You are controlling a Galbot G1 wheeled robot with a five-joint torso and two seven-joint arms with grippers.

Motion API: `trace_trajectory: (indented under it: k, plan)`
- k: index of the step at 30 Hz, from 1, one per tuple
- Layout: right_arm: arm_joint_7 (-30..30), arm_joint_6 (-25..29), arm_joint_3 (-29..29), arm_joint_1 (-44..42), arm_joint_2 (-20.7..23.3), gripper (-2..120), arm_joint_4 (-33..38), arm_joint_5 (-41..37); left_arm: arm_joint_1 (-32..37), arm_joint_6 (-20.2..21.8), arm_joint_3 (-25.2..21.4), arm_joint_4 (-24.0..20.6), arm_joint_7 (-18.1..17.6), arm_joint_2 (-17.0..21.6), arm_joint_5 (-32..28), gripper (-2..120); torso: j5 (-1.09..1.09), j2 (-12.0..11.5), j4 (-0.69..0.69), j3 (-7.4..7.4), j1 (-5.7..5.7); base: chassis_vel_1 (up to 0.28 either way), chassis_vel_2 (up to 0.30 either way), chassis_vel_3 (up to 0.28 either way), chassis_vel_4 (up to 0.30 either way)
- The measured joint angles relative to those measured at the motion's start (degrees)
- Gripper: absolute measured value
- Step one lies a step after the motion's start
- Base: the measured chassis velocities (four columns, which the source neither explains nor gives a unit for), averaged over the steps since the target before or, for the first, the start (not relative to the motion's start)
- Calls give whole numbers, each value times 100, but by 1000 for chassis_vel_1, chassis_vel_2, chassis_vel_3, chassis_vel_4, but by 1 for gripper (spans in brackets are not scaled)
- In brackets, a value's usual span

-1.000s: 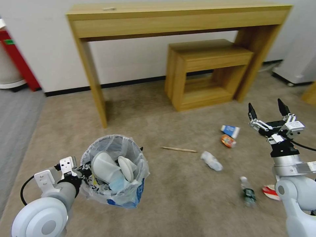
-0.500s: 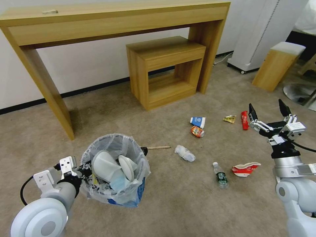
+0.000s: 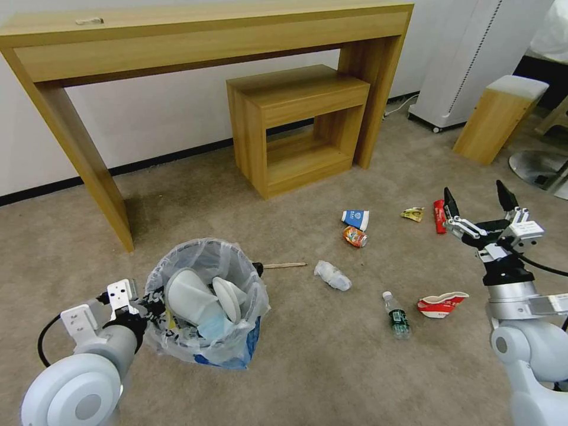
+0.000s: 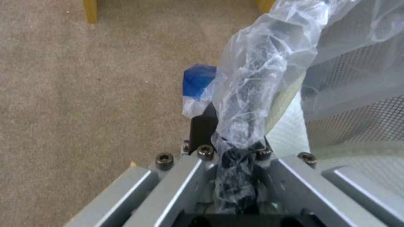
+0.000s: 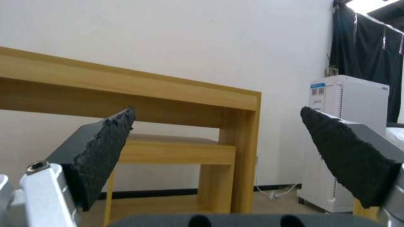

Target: Pick up the trash bin and place the garbage on the floor into it.

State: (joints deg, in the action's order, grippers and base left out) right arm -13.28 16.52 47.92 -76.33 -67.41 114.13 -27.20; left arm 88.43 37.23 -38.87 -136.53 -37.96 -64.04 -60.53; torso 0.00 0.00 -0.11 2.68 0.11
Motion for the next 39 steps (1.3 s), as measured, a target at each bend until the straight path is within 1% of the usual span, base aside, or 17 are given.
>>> trace_trajectory:
  k: [8,23,28,39]
  plan:
    - [-2,0,-27,20,-5,100,-39,8,-12,-28,3,20,44,3,3,1,0,29,0,32,0,0,0,0,0]
    - [-4,0,-86,75,16,100,-78,17,-18,-56,3,54,87,12,46,1,0,205,0,187,13,0,0,0,0]
    - [-4,5,-83,58,32,100,-70,11,12,-57,8,30,89,5,77,1,0,282,0,267,13,0,0,0,0]
    - [-4,26,-75,49,41,100,-50,-1,54,-58,12,-20,90,-13,144,1,0,396,0,364,30,0,0,0,0]
